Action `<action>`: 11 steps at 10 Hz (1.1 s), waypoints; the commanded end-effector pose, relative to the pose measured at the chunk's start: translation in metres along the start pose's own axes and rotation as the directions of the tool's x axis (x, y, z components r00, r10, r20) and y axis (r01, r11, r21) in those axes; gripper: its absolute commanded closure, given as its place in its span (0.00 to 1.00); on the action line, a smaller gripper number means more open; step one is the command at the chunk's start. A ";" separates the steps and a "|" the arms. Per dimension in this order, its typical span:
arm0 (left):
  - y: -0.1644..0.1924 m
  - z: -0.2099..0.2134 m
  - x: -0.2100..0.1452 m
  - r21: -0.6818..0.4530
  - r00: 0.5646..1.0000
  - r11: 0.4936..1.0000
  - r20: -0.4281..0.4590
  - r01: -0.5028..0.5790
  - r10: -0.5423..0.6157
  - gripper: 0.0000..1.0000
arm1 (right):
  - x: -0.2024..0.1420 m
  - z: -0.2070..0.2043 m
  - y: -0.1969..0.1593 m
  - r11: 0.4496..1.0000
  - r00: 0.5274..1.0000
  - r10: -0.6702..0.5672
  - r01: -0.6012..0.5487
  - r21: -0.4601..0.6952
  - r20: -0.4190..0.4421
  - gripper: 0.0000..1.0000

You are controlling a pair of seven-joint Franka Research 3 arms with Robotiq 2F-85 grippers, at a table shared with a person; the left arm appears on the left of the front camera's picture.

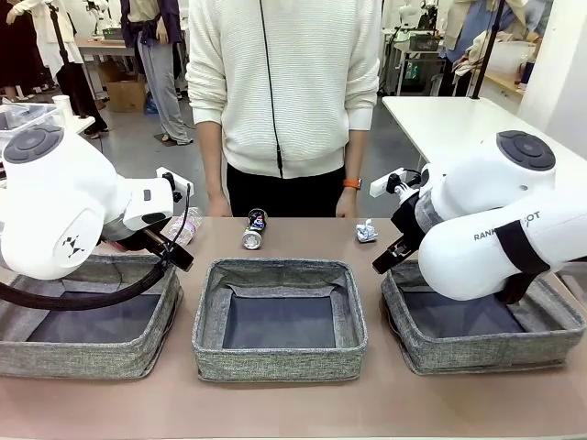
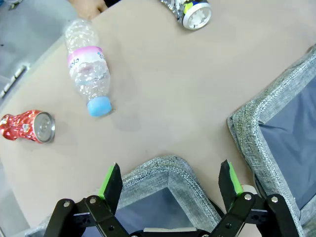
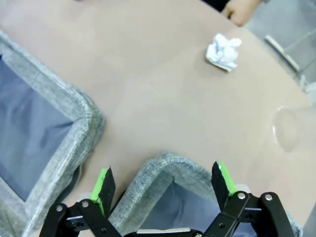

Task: Sort the waste into the appropriate baskets.
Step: Pick up the waste item pointed out by the person.

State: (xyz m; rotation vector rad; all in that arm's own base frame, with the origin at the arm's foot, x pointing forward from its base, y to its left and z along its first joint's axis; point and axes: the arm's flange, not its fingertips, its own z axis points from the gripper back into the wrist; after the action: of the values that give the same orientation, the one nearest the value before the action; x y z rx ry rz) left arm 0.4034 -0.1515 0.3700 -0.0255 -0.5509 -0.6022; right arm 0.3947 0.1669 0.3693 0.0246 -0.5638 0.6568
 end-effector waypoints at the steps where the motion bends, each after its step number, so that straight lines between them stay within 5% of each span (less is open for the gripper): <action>1: 0.000 0.000 0.000 0.000 1.000 1.000 0.000 0.000 0.000 0.00 | 0.011 0.024 0.000 0.997 0.998 0.069 -0.069 0.027 -0.008 0.00; 3: 0.000 0.106 0.007 -0.022 0.994 1.000 0.108 0.018 -0.015 0.00 | 0.021 0.119 -0.017 0.994 0.988 0.110 -0.111 0.009 0.110 0.00; 5: -0.018 0.188 -0.036 0.006 0.979 0.998 0.192 0.067 -0.067 0.00 | -0.013 0.198 -0.032 0.995 0.980 0.099 -0.099 -0.009 0.175 0.00; 6: -0.030 0.189 -0.051 0.075 0.983 0.996 0.171 0.056 -0.068 0.00 | -0.031 0.202 -0.034 0.992 0.989 0.052 -0.035 -0.124 0.137 0.00; 7: -0.006 0.144 0.034 0.013 0.986 0.999 0.165 0.032 -0.034 0.00 | 0.025 0.163 -0.022 0.996 0.983 0.084 -0.082 -0.019 0.164 0.00; 8: -0.006 0.144 0.034 0.013 0.986 0.999 0.165 0.032 -0.034 0.00 | 0.013 0.203 -0.035 0.997 0.981 0.069 -0.062 -0.047 0.182 0.00; 9: -0.012 0.201 0.026 0.037 0.980 0.998 0.193 0.047 -0.053 0.00 | 0.013 0.186 -0.029 0.998 0.990 0.048 -0.053 0.030 0.130 0.00; 10: 0.001 0.199 0.021 -0.138 0.995 0.990 0.098 -0.004 0.017 0.00 | 0.004 0.187 -0.043 0.991 0.996 -0.037 0.026 0.130 0.086 0.00; 11: 0.025 0.202 0.008 -0.339 0.991 0.932 -0.020 -0.129 0.130 0.00 | -0.011 0.192 -0.068 0.936 0.982 -0.188 0.180 0.302 -0.002 0.00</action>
State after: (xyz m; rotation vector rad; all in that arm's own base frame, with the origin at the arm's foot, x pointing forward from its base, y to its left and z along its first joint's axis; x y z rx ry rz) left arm 0.3262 -0.1303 0.5356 -0.2167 -0.5870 -0.6171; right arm 0.3282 0.0961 0.5266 0.1946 -0.5835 0.6464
